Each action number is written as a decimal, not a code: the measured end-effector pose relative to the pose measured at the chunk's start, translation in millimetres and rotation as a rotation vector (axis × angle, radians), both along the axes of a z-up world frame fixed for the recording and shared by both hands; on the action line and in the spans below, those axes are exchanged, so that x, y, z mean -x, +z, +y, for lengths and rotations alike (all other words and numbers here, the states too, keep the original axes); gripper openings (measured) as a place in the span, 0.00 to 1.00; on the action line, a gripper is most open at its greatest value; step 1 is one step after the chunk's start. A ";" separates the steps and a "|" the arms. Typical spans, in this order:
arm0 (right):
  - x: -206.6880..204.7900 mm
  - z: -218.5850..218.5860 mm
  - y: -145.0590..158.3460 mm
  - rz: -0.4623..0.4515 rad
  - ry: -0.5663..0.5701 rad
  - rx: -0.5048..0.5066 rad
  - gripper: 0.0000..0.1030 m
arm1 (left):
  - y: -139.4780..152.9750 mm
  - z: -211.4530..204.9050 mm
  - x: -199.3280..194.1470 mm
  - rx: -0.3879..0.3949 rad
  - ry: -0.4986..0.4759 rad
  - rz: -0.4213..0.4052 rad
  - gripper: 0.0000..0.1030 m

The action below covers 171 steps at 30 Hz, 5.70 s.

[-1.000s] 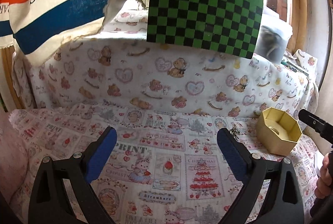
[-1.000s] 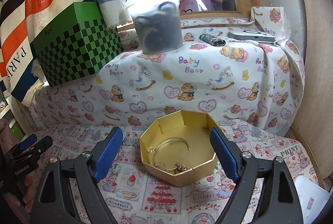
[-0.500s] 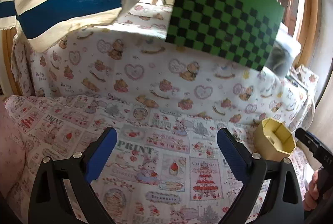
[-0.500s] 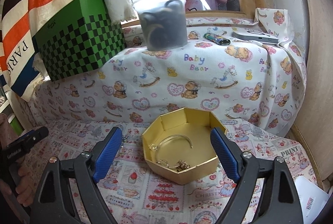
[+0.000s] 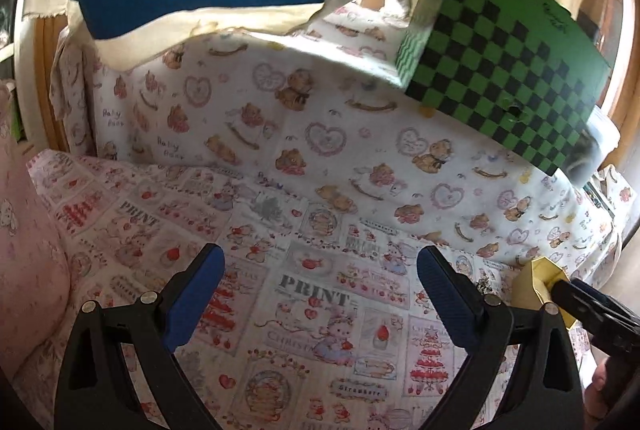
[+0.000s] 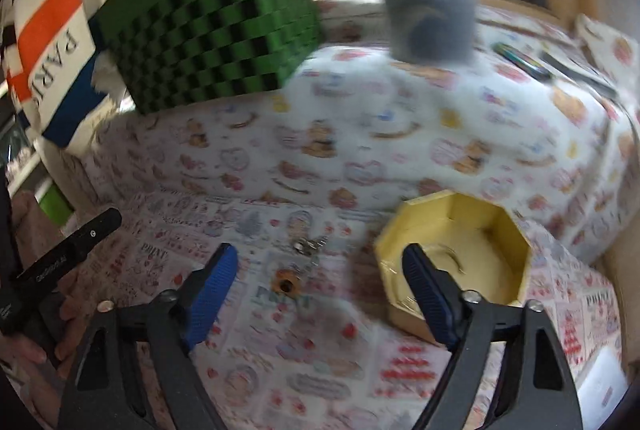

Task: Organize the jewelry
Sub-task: 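Move the open right tool to the jewelry pile and grasp a chain, then lift the chain with the right tool while the left tool grasps the wooden-charm keyring, then carry the keyring over the gold box with the left tool while the right tool carries the chain there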

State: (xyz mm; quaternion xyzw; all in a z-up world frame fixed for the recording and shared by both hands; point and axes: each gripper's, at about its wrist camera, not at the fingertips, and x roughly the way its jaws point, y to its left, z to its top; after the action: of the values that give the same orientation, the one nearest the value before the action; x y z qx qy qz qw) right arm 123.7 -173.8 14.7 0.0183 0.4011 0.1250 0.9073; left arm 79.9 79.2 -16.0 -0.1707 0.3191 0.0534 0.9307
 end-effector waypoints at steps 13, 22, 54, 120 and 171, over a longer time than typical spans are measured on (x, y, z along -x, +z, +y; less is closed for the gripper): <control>-66.8 43.9 -52.8 0.145 -0.032 0.122 0.30 | -5.4 11.3 -6.7 0.114 -0.018 0.067 0.93; -66.0 42.3 -54.2 0.140 -0.024 0.139 0.09 | 3.6 -6.9 0.3 0.043 -0.068 0.022 0.93; 39.9 -69.0 0.0 -0.040 -0.010 -0.191 0.09 | -9.7 -123.6 11.2 -0.197 -0.424 0.047 0.82; 52.0 -141.1 23.5 -0.148 -0.190 -0.264 0.09 | 5.3 -171.3 0.0 -0.277 -0.477 0.075 0.09; 15.5 -170.7 -24.6 -0.034 -0.242 -0.265 0.09 | -10.6 -261.8 -34.2 -0.153 -0.633 0.044 0.10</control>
State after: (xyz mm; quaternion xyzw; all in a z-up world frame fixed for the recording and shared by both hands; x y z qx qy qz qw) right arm 108.2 -344.5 -9.8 0.1838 0.3606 0.0671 0.9120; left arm 114.2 -182.6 -26.5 0.0085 0.3714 -0.2110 0.9042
